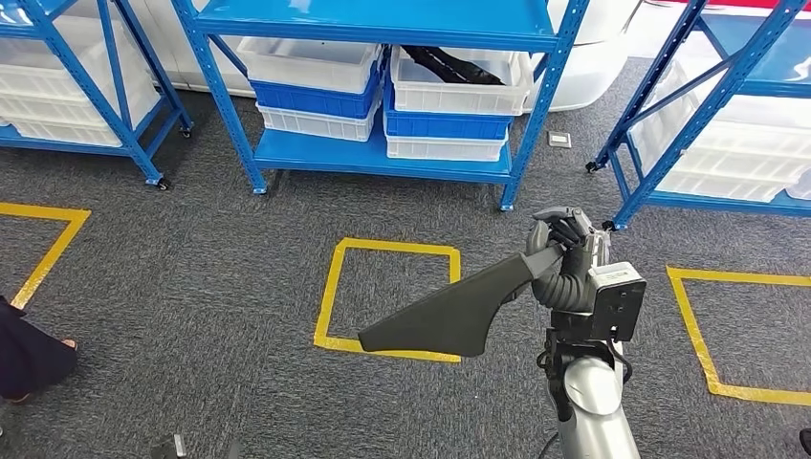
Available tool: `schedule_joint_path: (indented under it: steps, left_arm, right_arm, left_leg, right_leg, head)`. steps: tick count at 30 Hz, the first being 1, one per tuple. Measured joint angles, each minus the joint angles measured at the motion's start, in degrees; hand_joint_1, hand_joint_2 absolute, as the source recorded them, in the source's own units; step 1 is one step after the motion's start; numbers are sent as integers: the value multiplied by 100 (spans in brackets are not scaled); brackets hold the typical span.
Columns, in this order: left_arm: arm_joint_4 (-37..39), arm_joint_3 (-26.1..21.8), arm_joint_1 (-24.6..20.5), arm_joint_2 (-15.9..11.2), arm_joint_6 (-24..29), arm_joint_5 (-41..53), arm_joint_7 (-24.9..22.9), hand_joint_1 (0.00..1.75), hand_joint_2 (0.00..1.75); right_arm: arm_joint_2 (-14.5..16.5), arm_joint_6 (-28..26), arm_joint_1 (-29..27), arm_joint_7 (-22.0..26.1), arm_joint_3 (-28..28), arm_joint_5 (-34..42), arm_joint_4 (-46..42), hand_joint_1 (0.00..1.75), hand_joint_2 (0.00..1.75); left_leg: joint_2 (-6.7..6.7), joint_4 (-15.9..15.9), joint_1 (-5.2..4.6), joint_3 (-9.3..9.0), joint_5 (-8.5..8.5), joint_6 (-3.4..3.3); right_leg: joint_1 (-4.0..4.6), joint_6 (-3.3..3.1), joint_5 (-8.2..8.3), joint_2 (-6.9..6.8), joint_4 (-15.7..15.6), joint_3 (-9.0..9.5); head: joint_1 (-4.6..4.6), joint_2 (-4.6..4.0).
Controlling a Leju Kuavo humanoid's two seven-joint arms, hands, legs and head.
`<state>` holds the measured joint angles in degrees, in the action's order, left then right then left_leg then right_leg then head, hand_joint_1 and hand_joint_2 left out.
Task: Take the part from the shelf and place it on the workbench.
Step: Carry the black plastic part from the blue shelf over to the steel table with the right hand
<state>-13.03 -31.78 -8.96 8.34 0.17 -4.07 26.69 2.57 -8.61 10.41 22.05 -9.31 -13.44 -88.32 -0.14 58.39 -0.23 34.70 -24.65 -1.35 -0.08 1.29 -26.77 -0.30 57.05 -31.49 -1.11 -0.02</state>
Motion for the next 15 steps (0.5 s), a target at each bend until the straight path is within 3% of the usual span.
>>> schedule_joint_path:
  steps: [6,8,10,12,14,15]
  left_arm:
    - [-1,0,-1,0,0,0,0,0,175]
    - [-1,0,-3,-3,1,-4,-1,0,175]
    - [-1,0,-6,-2,4,-13,-5,0,175]
    - [-1,0,-10,-1,9,-33,-13,0,175]
    - [0,-2,-8,-4,10,-74,-31,0,175]
    - [0,-4,-5,-6,12,-97,-43,0,175]
  right_arm:
    - [-3,-6,4,-1,0,-29,0,175,175]
    - [-3,-27,10,-20,-2,-116,-1,175,175]
    - [-3,-64,16,-44,-4,-218,-4,175,175]
    - [-4,-90,16,-54,-4,-271,-5,175,175]
    - [-4,-98,12,-59,-5,-287,10,175,175]
    - [-3,-100,10,-61,-7,-295,25,175,175]
  left_leg:
    - [0,12,-30,45,29,-59]
    - [-4,5,-32,52,37,-108]
    - [-7,-80,25,26,94,-163]
    - [-12,-155,77,13,159,-194]
    - [-39,-162,80,47,186,-192]
    - [-63,-160,84,66,200,-176]
  right_leg:
    - [-30,74,51,-1,-20,-35]
    - [-59,123,81,-11,-53,-27]
    - [-68,151,39,-17,2,-60]
    - [-70,120,-223,-5,433,-261]
    - [-89,90,-578,4,1191,-599]
    - [-103,104,-677,5,1469,-714]
  head:
    - [-1,0]
    - [-7,0]
    - [-4,0]
    - [14,0]
    - [25,0]
    - [25,0]
